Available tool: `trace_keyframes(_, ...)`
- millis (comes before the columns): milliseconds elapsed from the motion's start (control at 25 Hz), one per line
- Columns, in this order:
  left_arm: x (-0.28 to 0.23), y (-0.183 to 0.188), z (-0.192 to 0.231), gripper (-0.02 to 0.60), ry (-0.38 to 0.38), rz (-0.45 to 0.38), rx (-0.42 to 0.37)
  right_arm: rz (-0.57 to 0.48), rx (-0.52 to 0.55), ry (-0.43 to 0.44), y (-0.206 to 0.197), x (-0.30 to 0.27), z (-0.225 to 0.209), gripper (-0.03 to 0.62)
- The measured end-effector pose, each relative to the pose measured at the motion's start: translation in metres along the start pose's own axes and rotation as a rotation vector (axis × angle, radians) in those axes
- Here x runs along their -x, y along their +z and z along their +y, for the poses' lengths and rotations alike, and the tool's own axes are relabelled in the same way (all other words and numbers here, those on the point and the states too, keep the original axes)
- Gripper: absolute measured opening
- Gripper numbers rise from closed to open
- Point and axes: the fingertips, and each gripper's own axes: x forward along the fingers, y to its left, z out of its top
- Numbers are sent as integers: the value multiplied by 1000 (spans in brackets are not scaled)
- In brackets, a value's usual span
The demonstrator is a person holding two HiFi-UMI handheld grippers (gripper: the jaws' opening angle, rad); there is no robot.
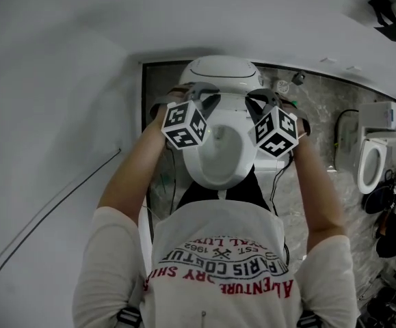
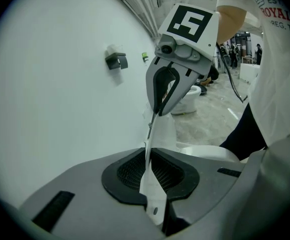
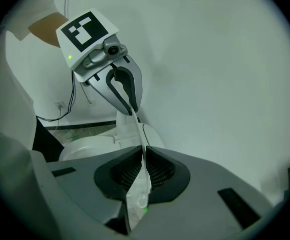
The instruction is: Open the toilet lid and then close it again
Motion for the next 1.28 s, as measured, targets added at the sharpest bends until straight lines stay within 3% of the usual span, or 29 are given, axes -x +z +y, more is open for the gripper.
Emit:
trace_keyframes(240,15,3,-40,38,-17,-22,-31,34,57,17,-7,17,38,21)
trace_keyframes(520,30,1,-80,38,4,-62,14,54,65,36,-15,29,79,21)
trace_keyframes(1280,48,-10,-198,54,91,-26,42,17,199,-64,-54,52,195,21)
